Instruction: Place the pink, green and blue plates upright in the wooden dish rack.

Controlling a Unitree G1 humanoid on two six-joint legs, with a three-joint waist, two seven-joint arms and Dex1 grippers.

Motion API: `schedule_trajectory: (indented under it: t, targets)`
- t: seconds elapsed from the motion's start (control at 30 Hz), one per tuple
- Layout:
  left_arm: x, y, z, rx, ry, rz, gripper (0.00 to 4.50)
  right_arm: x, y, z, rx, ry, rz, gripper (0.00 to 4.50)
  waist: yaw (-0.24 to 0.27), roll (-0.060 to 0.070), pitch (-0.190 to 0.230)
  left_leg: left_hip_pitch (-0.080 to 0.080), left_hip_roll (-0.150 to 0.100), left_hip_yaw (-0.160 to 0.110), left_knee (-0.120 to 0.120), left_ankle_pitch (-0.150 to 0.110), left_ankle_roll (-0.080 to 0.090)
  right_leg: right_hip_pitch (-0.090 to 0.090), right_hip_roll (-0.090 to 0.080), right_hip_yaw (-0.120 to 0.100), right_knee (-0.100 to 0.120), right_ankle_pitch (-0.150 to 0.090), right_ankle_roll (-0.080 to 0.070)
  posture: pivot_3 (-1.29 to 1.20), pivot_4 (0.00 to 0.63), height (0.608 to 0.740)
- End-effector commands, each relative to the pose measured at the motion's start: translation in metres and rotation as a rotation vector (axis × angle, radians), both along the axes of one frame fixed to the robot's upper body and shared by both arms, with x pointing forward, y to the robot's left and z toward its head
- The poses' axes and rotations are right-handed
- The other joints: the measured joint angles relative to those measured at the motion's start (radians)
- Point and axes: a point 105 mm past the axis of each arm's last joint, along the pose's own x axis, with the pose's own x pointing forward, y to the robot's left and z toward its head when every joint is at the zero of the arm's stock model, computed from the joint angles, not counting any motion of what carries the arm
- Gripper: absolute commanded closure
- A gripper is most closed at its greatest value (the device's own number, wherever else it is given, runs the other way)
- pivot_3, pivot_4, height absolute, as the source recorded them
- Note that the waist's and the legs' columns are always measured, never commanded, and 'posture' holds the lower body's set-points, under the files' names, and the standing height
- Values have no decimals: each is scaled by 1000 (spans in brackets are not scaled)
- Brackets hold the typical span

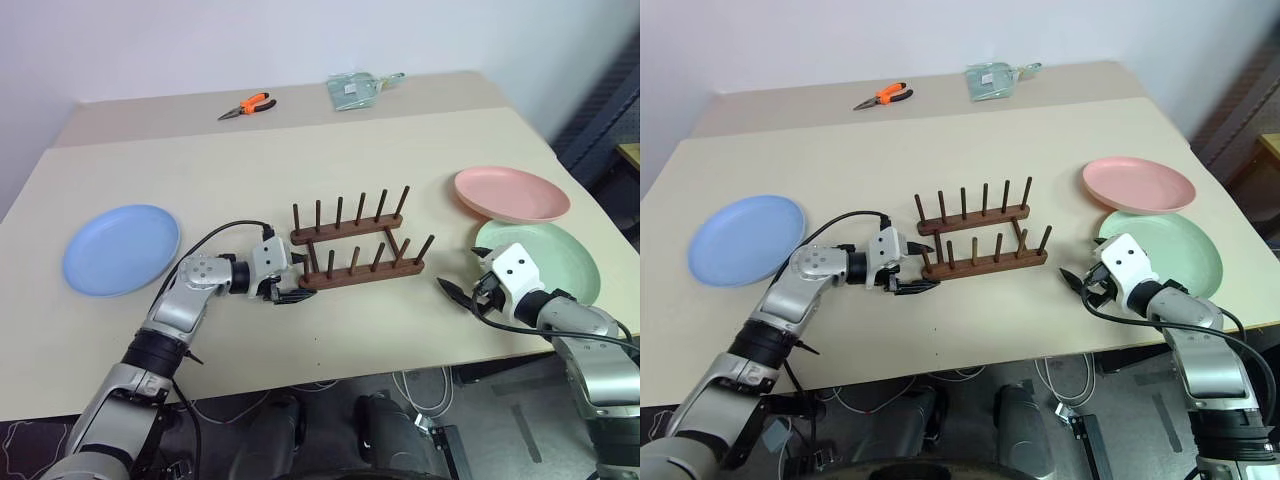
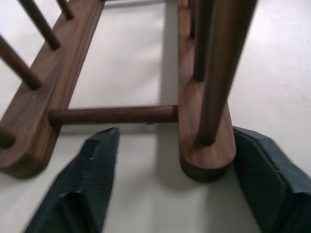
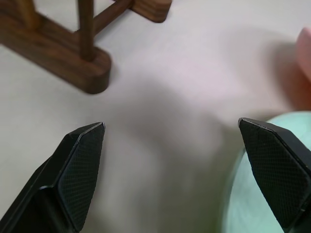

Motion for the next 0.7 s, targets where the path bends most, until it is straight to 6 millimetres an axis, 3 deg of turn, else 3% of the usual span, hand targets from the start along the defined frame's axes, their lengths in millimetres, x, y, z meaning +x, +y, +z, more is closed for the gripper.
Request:
schedule_trajectory:
  t: [0.03,0.13,0.17,0.23,0.43,0.7]
  targets:
    - [-17,35,-12,24,126,113,2456,-7,12,7,6,-4,74,1368,-9,0,-1,2,1,1,-2,0,0,0,1,1,0,0,-1,0,150,740]
    - [-32,31,-7,-26,163,110,3928,-11,18,1,-1,24,109,2856,-5,0,-1,2,2,1,-1,0,0,1,1,0,1,-1,-2,0,150,740]
    - [-40,21,-4,-74,190,98,4487,-13,26,-3,13,46,141,3472,-3,1,-1,2,2,1,-1,0,0,1,1,1,0,-2,-3,0,150,740]
    - [-52,-2,-4,-120,211,71,4500,-13,41,-9,30,66,189,4458,2,1,-1,2,2,1,0,0,0,2,0,1,0,-3,-3,0,150,740]
    - [-43,-38,-16,-147,185,179,4500,1,64,-17,17,52,190,4458,27,0,-1,1,1,1,2,0,0,2,0,0,-1,-3,-3,0,150,740]
    - [0,-29,-25,-132,73,443,4500,37,73,-11,-36,-50,99,4458,24,-1,-2,3,0,1,2,0,0,5,0,0,-1,-3,-3,0,150,740]
